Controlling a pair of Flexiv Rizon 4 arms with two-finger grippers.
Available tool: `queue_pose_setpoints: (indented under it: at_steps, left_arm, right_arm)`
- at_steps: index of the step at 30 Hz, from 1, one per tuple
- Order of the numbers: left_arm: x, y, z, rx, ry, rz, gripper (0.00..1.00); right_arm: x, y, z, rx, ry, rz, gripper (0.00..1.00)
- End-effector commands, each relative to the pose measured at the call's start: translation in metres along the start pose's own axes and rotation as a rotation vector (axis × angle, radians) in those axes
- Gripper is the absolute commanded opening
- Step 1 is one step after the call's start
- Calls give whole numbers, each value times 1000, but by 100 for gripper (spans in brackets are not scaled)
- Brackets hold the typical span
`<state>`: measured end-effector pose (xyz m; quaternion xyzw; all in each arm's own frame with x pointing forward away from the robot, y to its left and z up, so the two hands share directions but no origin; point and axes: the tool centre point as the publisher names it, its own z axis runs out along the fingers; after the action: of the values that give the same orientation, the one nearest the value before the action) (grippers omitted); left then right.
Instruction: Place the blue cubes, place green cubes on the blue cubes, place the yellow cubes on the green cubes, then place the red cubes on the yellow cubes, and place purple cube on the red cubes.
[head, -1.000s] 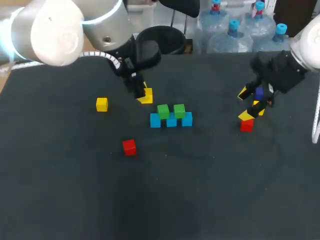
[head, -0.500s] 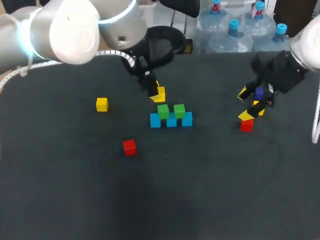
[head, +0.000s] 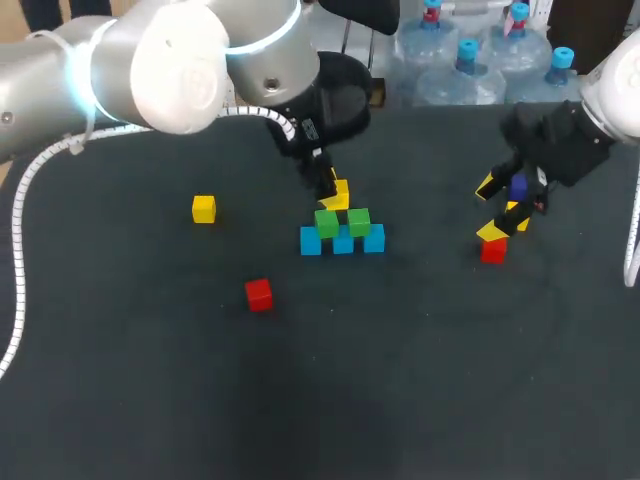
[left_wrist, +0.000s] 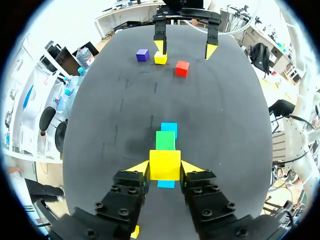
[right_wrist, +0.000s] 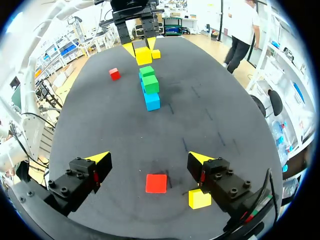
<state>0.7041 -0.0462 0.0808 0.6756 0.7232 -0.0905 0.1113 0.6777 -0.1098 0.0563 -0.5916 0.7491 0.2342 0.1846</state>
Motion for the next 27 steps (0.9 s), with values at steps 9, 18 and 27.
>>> queue_pose_setpoints:
  at_steps: [9, 18, 27]
  left_arm:
    - [-2, -1, 12, 22, -2, 5, 0]
    - [-4, -1, 15, 29, 0, 4, 0]
    - [-5, 0, 18, 35, 0, 5, 0]
  right_arm:
    - [0, -1, 1, -1, -2, -1, 100]
    - [0, -1, 1, -1, -2, -1, 100]
    - [0, -1, 1, -1, -2, -1, 100]
